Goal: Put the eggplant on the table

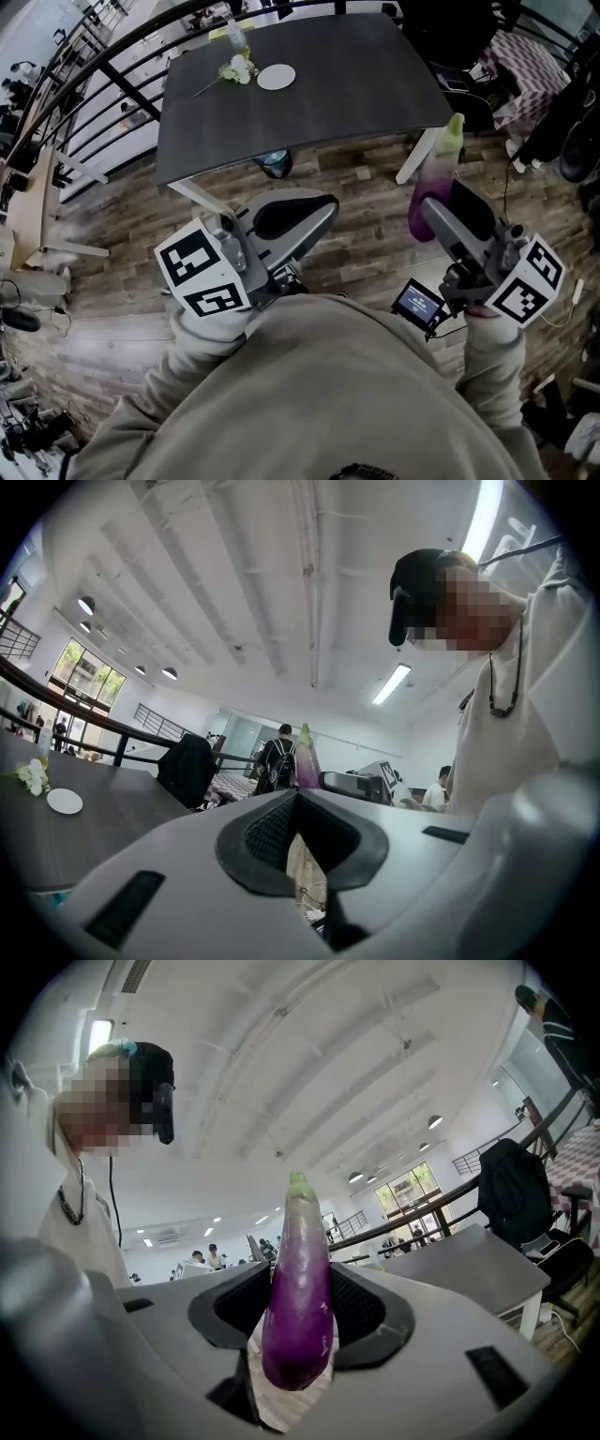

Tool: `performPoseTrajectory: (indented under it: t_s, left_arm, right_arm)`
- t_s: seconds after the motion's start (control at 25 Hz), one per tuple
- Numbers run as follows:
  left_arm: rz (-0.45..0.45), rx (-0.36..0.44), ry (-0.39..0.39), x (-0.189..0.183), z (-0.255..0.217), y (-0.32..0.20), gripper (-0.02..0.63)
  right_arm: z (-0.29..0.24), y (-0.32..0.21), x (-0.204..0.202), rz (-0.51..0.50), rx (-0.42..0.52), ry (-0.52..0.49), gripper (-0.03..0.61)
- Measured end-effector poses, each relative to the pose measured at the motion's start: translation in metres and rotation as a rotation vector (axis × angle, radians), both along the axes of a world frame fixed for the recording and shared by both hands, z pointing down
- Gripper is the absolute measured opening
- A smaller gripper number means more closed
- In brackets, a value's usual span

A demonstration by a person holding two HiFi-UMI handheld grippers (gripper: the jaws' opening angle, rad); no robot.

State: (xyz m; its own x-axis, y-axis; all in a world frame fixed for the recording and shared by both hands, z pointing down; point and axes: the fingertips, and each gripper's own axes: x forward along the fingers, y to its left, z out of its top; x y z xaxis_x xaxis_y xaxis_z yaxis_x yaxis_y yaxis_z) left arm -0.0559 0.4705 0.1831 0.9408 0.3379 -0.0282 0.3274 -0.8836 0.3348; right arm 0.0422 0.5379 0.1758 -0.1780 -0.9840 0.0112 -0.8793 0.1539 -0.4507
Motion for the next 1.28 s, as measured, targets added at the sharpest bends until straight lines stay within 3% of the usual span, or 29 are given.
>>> performPoseTrajectory:
  t_s: [0.64,0.96,1.28]
  left_arm:
    - [0.052,-0.045,0.045,0.015,0.000,-0.112,0.006]
    - [0.012,-0.010,0.034,-0.012,0.005,-0.181,0.006]
    - [-0.070,-0.045,0.022,-0.061,0.018,-0.249,0.006]
  right_arm:
    - [-0.011,-0.106,0.000,0.040,-0.045,0.061,0.206]
    - [-0.013,-0.182,-0.025,-0.001,-0.057,0.071,0.206]
    - [-0.008,-0.259,-0.065,-0.085,-0.077,0.071,0.206]
